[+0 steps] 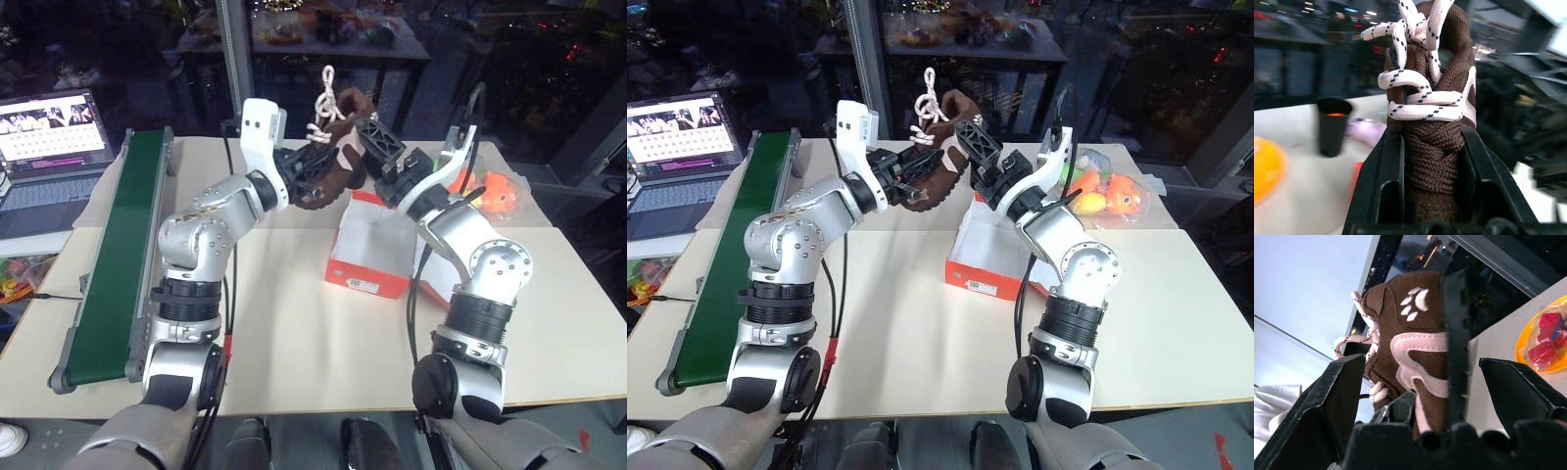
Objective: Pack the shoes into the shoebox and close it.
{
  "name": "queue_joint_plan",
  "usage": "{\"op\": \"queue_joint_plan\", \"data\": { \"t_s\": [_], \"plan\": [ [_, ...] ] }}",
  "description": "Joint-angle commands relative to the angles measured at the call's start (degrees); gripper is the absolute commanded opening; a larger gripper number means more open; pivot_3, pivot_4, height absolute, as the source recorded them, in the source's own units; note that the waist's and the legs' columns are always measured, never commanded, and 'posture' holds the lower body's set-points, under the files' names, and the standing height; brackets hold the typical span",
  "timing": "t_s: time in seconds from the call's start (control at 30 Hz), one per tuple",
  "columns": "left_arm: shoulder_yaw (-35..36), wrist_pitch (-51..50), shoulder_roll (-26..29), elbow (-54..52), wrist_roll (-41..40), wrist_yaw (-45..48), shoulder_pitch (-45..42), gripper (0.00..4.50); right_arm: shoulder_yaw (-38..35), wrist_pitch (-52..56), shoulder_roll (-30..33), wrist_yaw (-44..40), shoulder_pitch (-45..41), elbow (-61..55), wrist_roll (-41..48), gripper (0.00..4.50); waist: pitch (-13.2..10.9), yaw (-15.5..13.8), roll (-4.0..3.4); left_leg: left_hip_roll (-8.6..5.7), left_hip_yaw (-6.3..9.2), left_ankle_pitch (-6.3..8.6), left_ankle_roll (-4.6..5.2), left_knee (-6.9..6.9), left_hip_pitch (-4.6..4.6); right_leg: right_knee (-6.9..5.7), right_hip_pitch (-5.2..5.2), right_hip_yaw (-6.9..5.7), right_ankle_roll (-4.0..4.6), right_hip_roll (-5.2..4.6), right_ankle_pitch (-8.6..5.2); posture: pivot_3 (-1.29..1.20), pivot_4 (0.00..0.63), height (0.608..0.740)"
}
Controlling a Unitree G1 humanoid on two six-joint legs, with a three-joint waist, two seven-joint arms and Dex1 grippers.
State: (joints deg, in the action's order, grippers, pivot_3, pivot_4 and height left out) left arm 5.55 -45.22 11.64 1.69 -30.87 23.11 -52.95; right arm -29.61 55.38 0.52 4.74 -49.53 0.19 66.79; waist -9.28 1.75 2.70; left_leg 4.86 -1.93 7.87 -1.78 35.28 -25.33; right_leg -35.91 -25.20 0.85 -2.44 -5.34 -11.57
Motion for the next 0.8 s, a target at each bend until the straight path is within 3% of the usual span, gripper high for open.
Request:
{"op": "queue_joint_plan", "data": {
  "t_s": [0.03, 0.2, 0.33, 0.47, 0.67, 0.8],
  "plan": [
    [-0.4, 0.0, -0.8, -2.4, -1.2, 0.6, -2.2, 1.33, 1.6, -0.7, 0.6, 0.8, 0.3, -2.9, 2.6, 4.5, 0.0, 0.0, -0.01, -0.01, 0.01, 0.0, 0.0, 0.0, 0.0, 0.0, 0.01, 0.0, 0.0, 0.0, 0.0, 0.0, 0.15, 0.736],
    [-0.9, -0.3, -1.7, -2.5, -1.3, 0.3, -2.2, 1.22, 2.3, -2.1, 1.3, 1.5, 1.2, -4.4, 3.6, 3.15, 0.0, -0.2, -0.03, -0.02, 0.02, -0.01, 0.01, 0.02, -0.04, 0.03, 0.02, 0.02, -0.01, 0.0, 0.0, 0.0, 0.15, 0.736],
    [-0.5, -1.1, -1.9, -2.7, -1.9, -0.3, -2.2, 1.22, 2.0, -4.3, 1.7, 2.6, 0.7, -4.0, 3.4, 1.7, 0.0, -0.2, -0.04, -0.02, 0.03, -0.01, 0.01, 0.02, -0.05, 0.03, 0.02, 0.02, -0.01, 0.0, -0.01, 0.0, 0.15, 0.736],
    [1.1, -2.3, -2.1, -3.7, -3.3, -1.1, -2.0, 2.4, 2.1, -8.0, 2.6, 3.8, 0.0, -2.9, 0.0, 0.46, 0.0, -0.4, -0.06, -0.02, 0.04, -0.01, 0.02, 0.02, -0.05, 0.03, 0.02, 0.02, -0.01, 0.01, -0.01, 0.0, 0.15, 0.736],
    [3.9, 2.2, 2.8, -0.4, 1.4, -4.3, -3.3, 4.49, 8.3, -10.5, 12.8, 4.0, -0.3, 2.0, -15.5, 0.33, -0.1, -0.6, -0.12, -0.03, 0.04, -0.01, 0.02, 0.03, -0.05, 0.06, 0.02, 0.03, -0.02, 0.01, -0.02, 0.0, 0.15, 0.736],
    [5.4, 4.6, 5.6, 1.9, 3.9, -6.3, -3.1, 4.5, 12.3, -6.5, 17.3, 3.7, 0.3, 7.5, -21.4, 0.33, -0.1, -0.5, -0.13, -0.03, 0.04, -0.01, 0.02, 0.0, -0.04, 0.07, 0.01, 0.05, 0.0, 0.03, -0.03, 0.0, 0.15, 0.736]
  ]
}}
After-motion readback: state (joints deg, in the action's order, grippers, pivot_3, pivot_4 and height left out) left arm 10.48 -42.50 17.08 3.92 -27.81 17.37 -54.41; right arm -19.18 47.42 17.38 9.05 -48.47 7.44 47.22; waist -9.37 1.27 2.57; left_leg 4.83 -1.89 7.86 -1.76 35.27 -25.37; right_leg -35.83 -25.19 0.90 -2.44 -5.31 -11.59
